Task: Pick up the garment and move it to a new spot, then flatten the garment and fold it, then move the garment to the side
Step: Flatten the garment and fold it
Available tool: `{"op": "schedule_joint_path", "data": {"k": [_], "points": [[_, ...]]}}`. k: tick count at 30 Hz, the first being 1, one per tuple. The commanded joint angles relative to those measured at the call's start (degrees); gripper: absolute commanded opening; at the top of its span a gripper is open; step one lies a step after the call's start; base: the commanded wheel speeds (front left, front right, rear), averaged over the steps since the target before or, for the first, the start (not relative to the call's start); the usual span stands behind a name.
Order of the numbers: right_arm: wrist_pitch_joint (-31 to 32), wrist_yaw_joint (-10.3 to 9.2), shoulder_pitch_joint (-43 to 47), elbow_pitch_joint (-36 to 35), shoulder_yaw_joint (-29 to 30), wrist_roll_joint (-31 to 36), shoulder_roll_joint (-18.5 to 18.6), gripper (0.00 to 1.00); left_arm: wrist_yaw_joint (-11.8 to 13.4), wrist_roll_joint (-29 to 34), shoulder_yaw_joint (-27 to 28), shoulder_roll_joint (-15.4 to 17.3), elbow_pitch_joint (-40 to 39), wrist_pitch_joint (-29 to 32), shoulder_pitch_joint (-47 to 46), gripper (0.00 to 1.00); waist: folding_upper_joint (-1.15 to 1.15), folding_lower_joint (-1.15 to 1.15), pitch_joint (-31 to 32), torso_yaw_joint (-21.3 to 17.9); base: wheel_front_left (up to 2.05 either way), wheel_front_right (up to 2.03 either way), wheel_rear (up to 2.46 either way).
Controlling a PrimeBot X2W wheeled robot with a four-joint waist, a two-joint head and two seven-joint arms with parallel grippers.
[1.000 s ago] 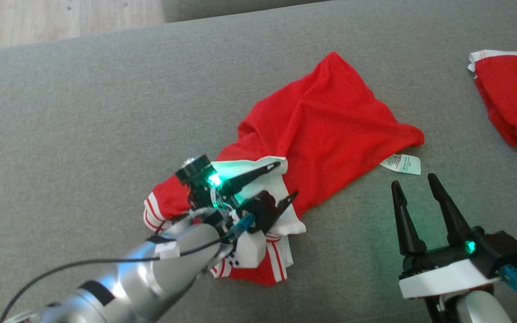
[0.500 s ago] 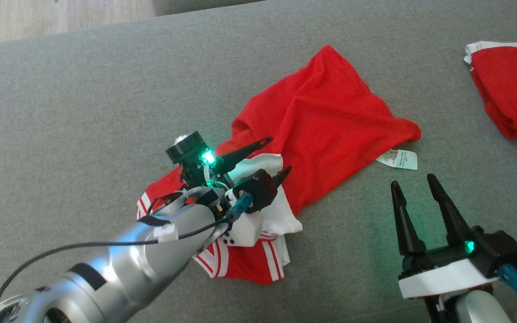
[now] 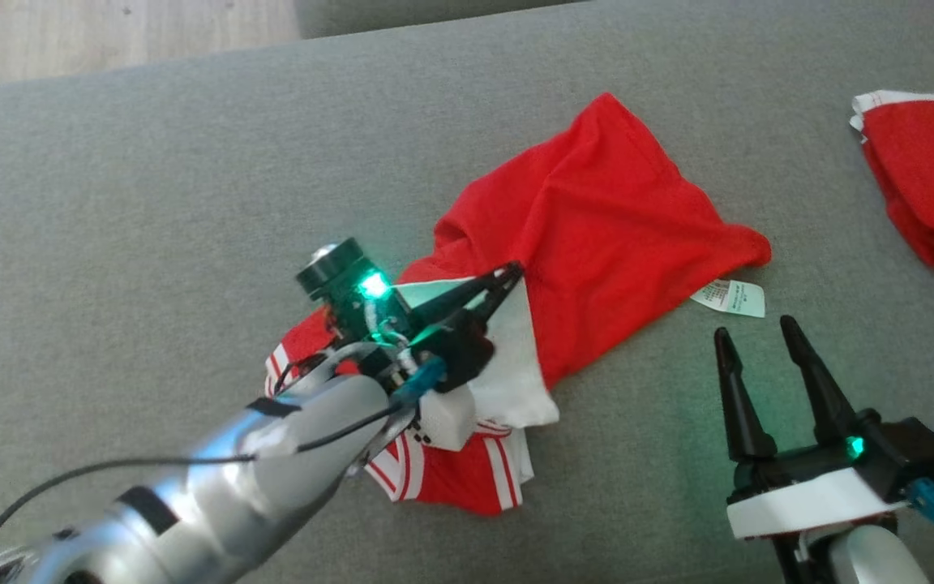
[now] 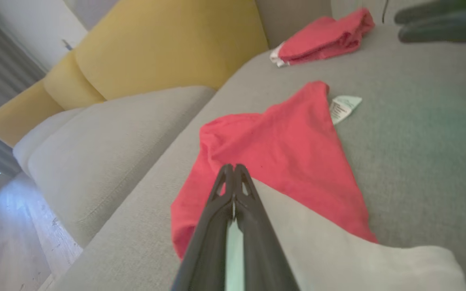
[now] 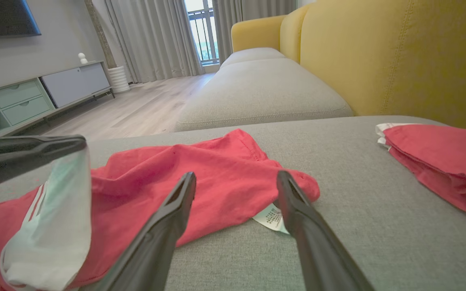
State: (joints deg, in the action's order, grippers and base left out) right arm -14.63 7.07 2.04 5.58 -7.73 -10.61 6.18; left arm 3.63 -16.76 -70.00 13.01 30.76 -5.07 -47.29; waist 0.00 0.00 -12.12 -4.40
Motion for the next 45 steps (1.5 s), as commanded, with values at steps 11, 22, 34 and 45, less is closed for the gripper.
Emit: {"op": "schedule_joint_path", "data": {"k": [11,22,34,45], "points": [[-0.4,0.42,0.7,-1.5,2.9,-0.5,1.5,1.00,11.5,-10.2,15.7,14.3,-21.0,-6.9,10.4,0.00,0.00,0.00,1.1,5.8,0.00,0.00,0.00],[5.4,0.42,-8.9,18.0,7.0,2.2,11.6,1.00,15.9,-14.4,23.0,21.3,-29.1,-8.7,15.6,0.00,0.00,0.00,0.4,8.9,0.00,0.00,0.00],[8.8,0.42,-18.0,29.2,0.5,-4.0,14.6,1.00,15.9,-13.9,23.1,22.0,-29.6,-8.5,14.3,0.00,0.00,0.00,-0.6,10.2,0.00,0.00,0.00],[8.0,0.42,-19.7,34.1,-3.9,-9.7,14.4,0.00,16.3,-13.9,23.0,22.4,-29.8,-8.1,14.1,0.00,0.00,0.00,0.2,10.5,0.00,0.00,0.00]]}}
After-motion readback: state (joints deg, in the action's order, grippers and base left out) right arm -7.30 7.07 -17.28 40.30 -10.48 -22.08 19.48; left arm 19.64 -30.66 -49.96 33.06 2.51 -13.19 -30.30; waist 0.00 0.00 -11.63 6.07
